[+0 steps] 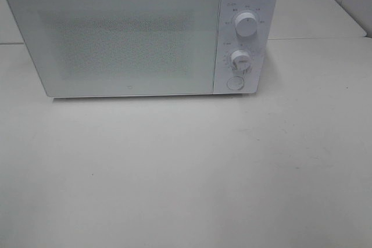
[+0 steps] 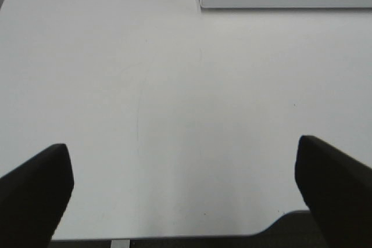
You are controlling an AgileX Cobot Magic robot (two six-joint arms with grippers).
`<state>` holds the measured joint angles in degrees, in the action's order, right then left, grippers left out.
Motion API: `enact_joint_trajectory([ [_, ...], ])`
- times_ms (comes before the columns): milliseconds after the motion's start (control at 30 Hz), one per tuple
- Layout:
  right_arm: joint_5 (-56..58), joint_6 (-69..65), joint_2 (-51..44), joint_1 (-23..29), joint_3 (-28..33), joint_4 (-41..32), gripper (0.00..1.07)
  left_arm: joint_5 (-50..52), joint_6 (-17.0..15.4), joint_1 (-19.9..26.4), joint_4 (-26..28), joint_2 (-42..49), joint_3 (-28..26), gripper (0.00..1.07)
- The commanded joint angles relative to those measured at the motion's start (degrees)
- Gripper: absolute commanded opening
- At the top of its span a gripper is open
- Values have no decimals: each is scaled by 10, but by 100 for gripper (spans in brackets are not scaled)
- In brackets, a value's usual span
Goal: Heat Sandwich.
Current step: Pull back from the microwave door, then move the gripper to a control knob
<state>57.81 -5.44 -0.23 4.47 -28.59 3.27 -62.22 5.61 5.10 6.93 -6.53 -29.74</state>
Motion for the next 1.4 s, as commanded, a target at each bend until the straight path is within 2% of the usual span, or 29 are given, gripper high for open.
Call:
enact_joint_trajectory([
  [33,-9,-5,-15,-5,0,1,76,7,-5,-3,5,29,2,98],
  [233,-9,-5,-15,-5,0,1,76,7,-4,-3,5,85,2,98],
  [1400,-9,-5,-13,-5,0,1,76,7,-4,-3,5,83,2,98],
])
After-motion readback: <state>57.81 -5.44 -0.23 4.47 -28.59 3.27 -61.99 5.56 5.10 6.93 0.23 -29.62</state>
